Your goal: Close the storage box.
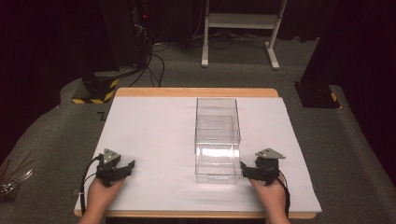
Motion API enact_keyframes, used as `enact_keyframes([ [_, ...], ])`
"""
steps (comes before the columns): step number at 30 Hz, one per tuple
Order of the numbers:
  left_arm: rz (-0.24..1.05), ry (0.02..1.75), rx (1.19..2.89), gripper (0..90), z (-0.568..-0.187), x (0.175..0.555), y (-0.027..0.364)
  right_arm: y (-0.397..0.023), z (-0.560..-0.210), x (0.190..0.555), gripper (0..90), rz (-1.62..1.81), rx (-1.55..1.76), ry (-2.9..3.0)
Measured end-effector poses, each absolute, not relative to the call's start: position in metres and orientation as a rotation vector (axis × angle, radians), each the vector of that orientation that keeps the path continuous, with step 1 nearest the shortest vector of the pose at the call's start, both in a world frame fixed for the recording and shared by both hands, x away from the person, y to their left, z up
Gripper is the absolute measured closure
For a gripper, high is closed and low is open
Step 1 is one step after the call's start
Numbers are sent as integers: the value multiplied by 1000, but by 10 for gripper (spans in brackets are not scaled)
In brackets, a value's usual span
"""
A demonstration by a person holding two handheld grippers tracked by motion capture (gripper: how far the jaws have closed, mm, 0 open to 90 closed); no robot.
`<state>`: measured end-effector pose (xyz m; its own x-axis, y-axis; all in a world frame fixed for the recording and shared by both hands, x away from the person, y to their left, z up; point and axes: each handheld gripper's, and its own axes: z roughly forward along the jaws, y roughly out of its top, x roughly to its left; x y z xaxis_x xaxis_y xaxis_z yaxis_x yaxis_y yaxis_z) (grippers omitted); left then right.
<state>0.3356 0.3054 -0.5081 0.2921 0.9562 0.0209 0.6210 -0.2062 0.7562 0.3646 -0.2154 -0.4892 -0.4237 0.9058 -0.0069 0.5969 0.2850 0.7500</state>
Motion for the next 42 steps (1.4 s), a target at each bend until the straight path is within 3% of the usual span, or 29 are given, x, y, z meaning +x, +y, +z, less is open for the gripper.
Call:
enact_keyframes([
  [20,649,1404,1923,332,-508,337,306,-236,-451,324,121,1177,1260,2011],
  [42,643,1405,1923,325,-508,337,306,-214,-435,293,139,1347,1154,2050],
])
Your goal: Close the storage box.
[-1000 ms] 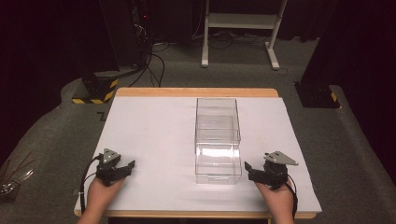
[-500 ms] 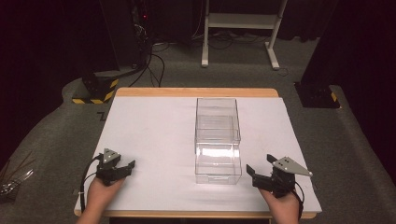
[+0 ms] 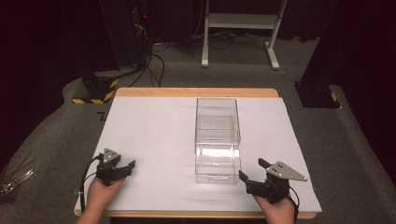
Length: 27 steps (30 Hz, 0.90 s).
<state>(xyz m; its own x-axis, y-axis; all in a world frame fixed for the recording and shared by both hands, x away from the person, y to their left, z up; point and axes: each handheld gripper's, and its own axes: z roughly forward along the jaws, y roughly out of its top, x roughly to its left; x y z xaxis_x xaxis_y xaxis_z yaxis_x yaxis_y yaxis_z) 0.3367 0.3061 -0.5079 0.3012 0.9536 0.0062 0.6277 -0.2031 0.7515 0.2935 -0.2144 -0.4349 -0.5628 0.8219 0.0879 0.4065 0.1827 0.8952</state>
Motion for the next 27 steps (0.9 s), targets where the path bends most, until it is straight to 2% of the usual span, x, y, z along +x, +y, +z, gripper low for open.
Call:
enact_keyframes([
  [15,637,1405,1924,320,-508,337,306,-203,-452,289,215,1331,1126,2117],
  [27,637,1405,1925,317,-508,337,306,-197,-460,292,239,1311,1119,2149],
])
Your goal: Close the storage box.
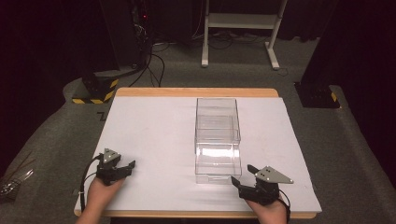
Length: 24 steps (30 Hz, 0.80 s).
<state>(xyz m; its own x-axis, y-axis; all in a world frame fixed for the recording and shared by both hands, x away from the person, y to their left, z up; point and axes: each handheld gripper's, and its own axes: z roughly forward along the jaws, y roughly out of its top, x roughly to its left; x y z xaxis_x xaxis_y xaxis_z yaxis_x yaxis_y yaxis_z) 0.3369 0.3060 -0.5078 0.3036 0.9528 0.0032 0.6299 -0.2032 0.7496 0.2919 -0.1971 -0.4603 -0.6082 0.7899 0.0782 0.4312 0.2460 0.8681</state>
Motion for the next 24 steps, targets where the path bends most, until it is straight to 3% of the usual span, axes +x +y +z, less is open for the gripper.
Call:
enact_keyframes([
  [15,649,1399,1928,318,-508,337,306,-191,-463,299,217,1311,1109,2159],
  [18,649,1399,1928,318,-508,337,306,-188,-465,303,141,1299,1127,2150],
  [24,650,1399,1928,318,-508,337,306,-183,-465,307,101,1284,1126,2126],
])
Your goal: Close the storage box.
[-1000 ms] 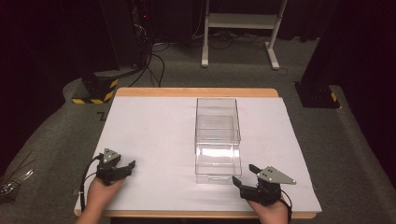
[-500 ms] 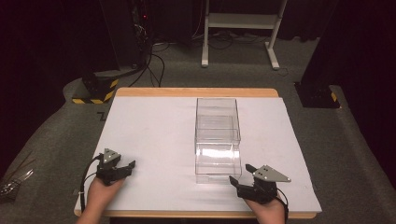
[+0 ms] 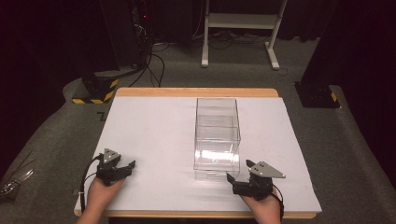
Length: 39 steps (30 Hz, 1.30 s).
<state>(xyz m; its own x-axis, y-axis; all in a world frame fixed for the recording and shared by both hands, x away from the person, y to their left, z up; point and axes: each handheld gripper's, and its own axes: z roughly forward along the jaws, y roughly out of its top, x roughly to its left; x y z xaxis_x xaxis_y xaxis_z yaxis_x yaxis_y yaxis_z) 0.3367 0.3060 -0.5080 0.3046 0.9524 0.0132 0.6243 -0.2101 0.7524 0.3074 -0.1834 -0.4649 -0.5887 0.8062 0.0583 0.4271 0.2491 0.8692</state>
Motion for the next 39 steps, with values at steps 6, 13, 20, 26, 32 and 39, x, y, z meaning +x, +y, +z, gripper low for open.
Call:
enact_keyframes([
  [6,642,1402,1925,317,-508,337,306,-183,-466,312,101,1283,1133,2116],
  [13,649,1398,1928,317,-508,337,306,-183,-466,317,101,1272,1141,2105],
  [20,647,1399,1929,317,-508,337,306,-182,-467,323,101,1257,1150,2094],
  [26,646,1398,1935,317,-508,337,306,-179,-467,327,100,1241,1154,2087],
  [32,648,1396,1935,317,-508,337,306,-178,-468,331,98,1238,1151,2083],
  [39,651,1396,1934,317,-508,337,306,-176,-468,340,98,1242,1167,2076],
])
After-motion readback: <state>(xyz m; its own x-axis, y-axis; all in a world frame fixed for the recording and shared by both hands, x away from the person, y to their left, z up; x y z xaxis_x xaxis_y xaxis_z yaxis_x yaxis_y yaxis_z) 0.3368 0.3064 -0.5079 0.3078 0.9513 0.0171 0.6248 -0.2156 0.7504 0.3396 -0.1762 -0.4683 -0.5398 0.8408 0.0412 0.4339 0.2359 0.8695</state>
